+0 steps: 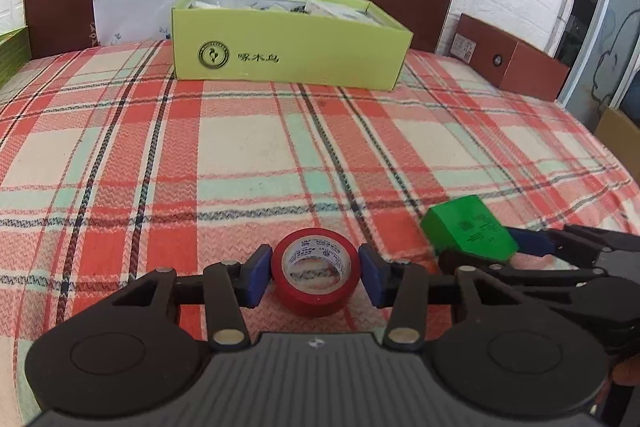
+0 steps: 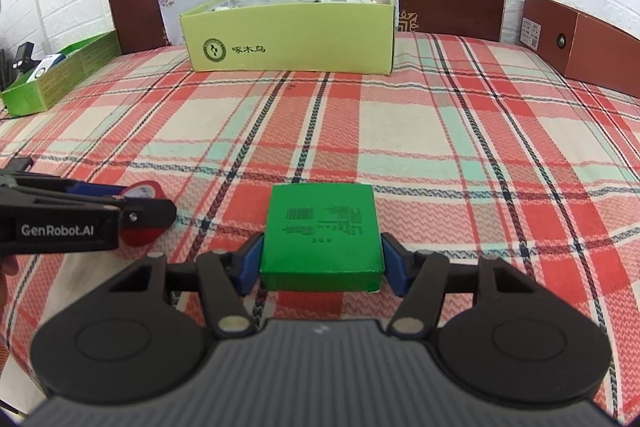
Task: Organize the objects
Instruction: 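Grasp the red tape roll with the left gripper while the right grasps the green box, then carry the red tape and green box into the lime-green box and release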
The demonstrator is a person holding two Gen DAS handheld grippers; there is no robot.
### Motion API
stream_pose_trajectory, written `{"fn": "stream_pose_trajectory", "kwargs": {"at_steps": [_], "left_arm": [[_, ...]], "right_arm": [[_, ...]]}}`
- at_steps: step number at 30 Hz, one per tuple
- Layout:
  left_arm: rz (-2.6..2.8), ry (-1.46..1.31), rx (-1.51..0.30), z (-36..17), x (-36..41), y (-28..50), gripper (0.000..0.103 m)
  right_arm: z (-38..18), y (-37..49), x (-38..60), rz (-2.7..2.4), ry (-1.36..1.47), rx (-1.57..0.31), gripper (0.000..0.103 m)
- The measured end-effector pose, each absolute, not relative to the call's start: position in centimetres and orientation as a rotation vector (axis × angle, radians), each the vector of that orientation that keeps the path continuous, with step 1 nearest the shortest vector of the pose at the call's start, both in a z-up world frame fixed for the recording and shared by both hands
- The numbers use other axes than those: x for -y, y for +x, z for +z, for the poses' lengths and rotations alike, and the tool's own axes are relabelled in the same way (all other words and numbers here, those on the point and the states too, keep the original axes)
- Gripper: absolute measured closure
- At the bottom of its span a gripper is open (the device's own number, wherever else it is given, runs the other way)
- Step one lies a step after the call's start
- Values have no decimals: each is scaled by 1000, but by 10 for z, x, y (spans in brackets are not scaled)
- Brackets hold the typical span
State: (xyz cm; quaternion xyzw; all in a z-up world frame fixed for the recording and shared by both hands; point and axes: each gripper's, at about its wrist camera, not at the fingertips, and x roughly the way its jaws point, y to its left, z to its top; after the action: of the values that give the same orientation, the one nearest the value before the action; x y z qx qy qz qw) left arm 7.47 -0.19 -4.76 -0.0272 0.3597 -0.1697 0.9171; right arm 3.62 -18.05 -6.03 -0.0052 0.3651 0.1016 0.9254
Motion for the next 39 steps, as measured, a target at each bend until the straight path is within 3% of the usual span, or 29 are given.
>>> {"fn": "stream_pose_trajectory", "kwargs": {"at_steps": [19,27,33,34,36,38,39], "left_arm": [[-351,-91,-427,81,10,181,54],[-328,-143,-454,81,11,272,54],[-305,-121,-477,57,14,318,53],[-304,-124,-473,52,13,322,51],[-281,-139,-471,45,7,323,28],[-263,-174,-447,42,-2,315,23],[-271,-182,-430,42,-6,311,21]], "right_arm": [[28,141,157,291,-54,-460,44],[40,221,136,274,-107,-398,44],[18,278,133,264,-123,-421,43],[13,285,131,276,-127,-425,43],[1,295,123,313,-149,-439,42],[-9,300,118,331,-179,-457,21],[-12,296,118,319,-190,-441,16]]}}
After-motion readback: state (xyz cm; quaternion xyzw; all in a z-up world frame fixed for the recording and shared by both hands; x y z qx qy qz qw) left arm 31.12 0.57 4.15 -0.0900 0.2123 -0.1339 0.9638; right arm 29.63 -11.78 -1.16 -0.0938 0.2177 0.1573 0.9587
